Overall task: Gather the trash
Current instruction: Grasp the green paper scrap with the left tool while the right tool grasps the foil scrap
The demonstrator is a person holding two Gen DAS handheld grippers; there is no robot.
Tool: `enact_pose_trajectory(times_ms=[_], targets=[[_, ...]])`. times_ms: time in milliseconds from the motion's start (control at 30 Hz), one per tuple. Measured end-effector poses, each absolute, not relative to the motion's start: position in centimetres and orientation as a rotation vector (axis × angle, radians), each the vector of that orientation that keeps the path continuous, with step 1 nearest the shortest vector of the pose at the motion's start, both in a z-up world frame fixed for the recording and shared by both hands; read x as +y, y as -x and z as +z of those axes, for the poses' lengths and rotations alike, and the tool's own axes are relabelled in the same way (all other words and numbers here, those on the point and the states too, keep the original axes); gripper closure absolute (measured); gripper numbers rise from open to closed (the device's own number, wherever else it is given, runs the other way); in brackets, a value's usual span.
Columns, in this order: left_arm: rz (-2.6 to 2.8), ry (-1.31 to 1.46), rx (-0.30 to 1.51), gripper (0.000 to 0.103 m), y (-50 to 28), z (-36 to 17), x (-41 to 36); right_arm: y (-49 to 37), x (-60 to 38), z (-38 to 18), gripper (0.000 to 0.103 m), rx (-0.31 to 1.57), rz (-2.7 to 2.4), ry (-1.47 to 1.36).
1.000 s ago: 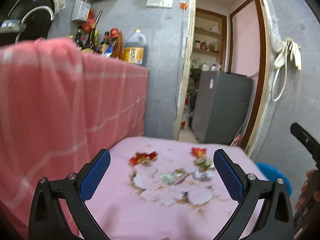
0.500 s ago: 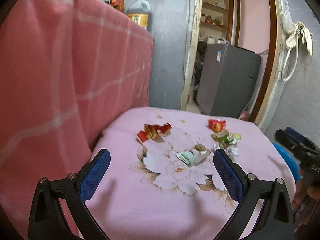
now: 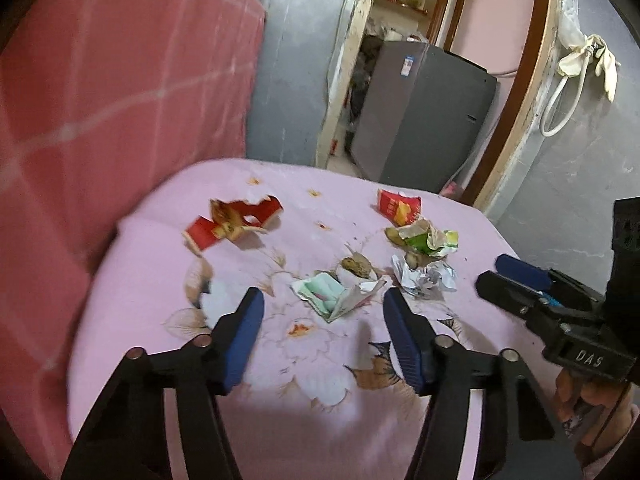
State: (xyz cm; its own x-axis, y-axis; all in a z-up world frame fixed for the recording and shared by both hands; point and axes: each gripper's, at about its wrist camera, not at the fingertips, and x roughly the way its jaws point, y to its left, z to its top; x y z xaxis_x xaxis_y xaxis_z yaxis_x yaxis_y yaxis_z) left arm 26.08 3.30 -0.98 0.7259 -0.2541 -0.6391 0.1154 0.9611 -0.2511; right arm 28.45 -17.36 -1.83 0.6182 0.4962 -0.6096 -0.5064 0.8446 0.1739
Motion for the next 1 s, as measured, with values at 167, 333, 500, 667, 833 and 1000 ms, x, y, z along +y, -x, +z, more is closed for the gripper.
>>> enact_pose_trajectory(times_ms=[167, 333, 500, 667, 833, 1000], targets=[[-0.237, 0.218, 0.765, 0.064, -27.1, -1.4, 3.3, -29.9, -15.9, -2.6, 0.045, 0.754, 0.606, 0.039], [-0.252, 0.232, 0.772, 0.071, -27.5, -1.5, 3.4, -30.8, -14.9, -3.3, 0.053, 0.795, 0.624, 0.048], [-0.262, 0.225, 0.767, 0.079, -27.9, -1.6, 3.1, -31.4, -14.6, -3.3, 0.067, 0.807, 0.633, 0.048], [-0.271, 0.199, 0.764, 0.081, -28.1, -1.5, 2.5, -31.3, -14.3, -3.5, 0.079, 0.814, 0.639, 0.057], [-0.29, 0.17, 0.776, 0.097, -28.5, -1.8, 1.8, -31.0, -14.4, -3.6, 0.08, 0.817, 0.641, 0.065], [-0.291, 0.162, 0.764, 0.101, -28.1, -1.7, 1.7, -30.6, -14.8, -3.5, 0.081, 0.807, 0.639, 0.054]])
